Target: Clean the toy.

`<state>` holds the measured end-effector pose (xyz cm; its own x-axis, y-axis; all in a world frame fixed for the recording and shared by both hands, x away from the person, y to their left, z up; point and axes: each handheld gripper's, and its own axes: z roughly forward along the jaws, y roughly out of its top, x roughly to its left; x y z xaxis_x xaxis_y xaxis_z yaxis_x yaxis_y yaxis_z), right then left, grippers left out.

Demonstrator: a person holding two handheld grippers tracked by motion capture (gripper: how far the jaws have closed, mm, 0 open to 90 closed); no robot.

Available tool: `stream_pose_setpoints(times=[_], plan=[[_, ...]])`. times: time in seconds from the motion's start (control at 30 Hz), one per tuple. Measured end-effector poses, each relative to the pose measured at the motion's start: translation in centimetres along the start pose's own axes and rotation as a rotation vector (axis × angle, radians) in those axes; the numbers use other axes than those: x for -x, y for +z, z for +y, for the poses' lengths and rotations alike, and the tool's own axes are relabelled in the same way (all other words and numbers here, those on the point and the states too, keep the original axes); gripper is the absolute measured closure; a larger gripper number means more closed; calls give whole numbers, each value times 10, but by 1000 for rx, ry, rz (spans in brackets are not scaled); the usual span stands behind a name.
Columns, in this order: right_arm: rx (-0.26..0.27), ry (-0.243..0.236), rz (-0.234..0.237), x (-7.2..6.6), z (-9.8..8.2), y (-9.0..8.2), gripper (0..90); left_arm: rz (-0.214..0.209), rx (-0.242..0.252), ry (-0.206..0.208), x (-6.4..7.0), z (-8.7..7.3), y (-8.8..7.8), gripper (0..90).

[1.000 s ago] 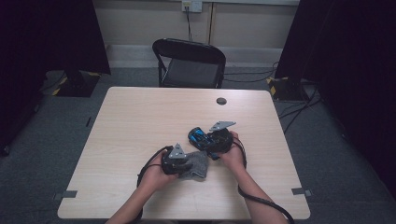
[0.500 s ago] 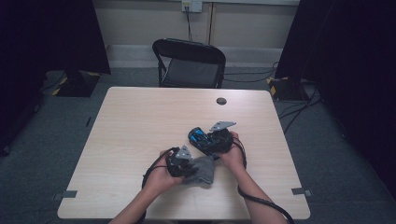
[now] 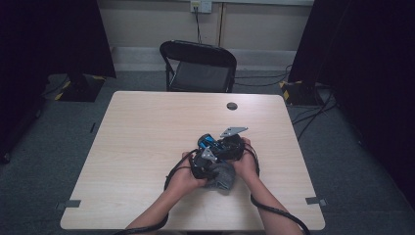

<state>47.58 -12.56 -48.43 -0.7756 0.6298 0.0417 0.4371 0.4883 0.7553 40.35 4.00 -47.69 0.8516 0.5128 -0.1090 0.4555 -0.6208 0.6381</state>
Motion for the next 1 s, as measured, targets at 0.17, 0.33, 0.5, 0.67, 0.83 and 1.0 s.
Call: stream_pose_setpoints(times=[0.17,0.33,0.5,0.67,0.83,1.0], plan=[[3,1,2,0,-1,0,407,46,-4,-39,-11,-2,-7,818],[2,-1,1,0,-1,0,407,108,-6,-65,-28,-7,-18,819],[8,-2,2,0,-1,0,407,145,-3,-96,-41,-11,-24,819],[7,-2,2,0,-1,-1,407,173,2,-109,-49,-14,-28,819],[8,-2,2,0,-2,-1,407,185,6,-125,-55,-16,-31,819],[9,-2,1,0,-2,-1,407,201,15,-139,-61,-18,-34,819]])
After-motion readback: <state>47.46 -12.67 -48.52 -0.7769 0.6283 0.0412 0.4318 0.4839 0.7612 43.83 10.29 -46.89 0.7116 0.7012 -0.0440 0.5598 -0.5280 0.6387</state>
